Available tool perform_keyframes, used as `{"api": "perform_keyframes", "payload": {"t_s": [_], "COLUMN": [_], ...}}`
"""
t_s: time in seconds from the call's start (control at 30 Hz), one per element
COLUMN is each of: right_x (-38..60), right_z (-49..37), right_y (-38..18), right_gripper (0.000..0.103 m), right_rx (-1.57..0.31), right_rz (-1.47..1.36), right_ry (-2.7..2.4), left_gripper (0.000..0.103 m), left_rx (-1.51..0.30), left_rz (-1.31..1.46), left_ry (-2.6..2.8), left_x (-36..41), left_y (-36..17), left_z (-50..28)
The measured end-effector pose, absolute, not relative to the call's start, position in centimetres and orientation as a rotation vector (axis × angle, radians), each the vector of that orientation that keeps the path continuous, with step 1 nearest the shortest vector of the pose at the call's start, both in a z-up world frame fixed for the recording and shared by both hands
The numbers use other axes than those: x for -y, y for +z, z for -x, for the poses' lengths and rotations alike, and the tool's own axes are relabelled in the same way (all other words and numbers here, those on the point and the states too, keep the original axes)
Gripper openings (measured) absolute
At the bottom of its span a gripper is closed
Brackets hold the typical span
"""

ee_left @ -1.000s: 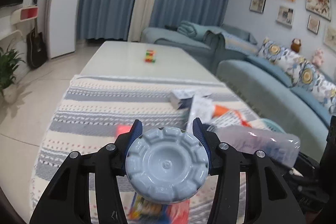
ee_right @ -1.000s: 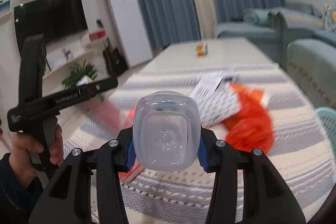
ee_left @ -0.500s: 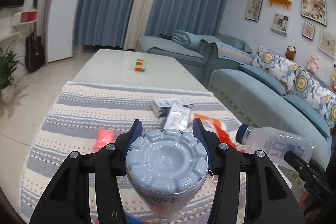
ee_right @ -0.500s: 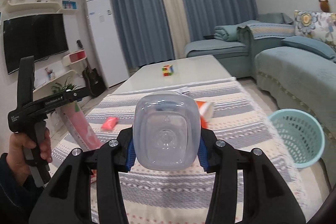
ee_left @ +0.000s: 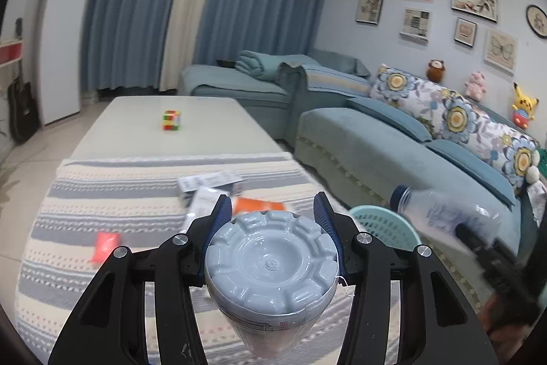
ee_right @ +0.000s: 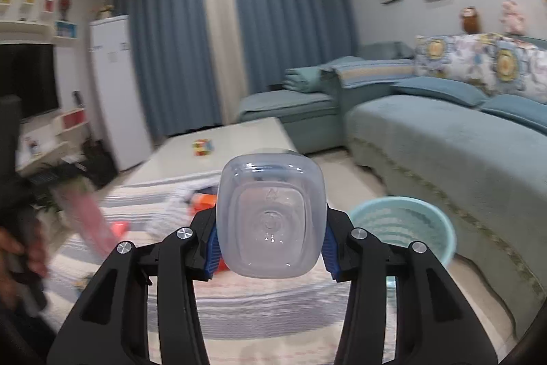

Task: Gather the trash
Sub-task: 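Carry the clear bottle to the blue basket and open the right tool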

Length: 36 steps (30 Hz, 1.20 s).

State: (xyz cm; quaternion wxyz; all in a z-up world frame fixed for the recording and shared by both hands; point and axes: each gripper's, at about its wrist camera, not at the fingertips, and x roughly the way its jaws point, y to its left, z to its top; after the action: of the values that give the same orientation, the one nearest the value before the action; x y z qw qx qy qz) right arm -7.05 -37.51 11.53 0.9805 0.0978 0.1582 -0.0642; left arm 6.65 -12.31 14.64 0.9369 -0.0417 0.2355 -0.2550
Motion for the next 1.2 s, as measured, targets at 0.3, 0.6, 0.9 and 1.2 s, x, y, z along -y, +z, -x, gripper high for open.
{"api": "perform_keyframes", "payload": {"t_s": [0.3, 0.6, 0.9, 1.2], "right_x": [43.3, 49.6, 55.0, 56.9], "right_z": [6.6, 5.1, 1.9, -0.4], "right_y": [7.5, 8.1, 7.3, 5.3], "right_gripper": [0.043, 0.043, 0.043, 0.043], "right_rx": [-0.382, -0.385, -0.418, -0.488], "right_rz": [-0.183, -0.243, -0.333, -0.389], "right_ry": [-0.274, -0.354, -0.389, -0.453], "left_gripper": [0.048, 0.048, 0.048, 0.048], "left_rx": [-0.455, -0.442, -0.446, -0.499], "left_rz": [0.075, 0.023, 0.003, -0.029], "left_ry": [-0.622, -0.687, -0.7, -0.744], "left_x": [20.1, 28.2, 35.2, 42.8], "left_y": [16.3, 16.0, 15.2, 12.3], "left_z": [-6.3, -7.3, -9.7, -12.2]}}
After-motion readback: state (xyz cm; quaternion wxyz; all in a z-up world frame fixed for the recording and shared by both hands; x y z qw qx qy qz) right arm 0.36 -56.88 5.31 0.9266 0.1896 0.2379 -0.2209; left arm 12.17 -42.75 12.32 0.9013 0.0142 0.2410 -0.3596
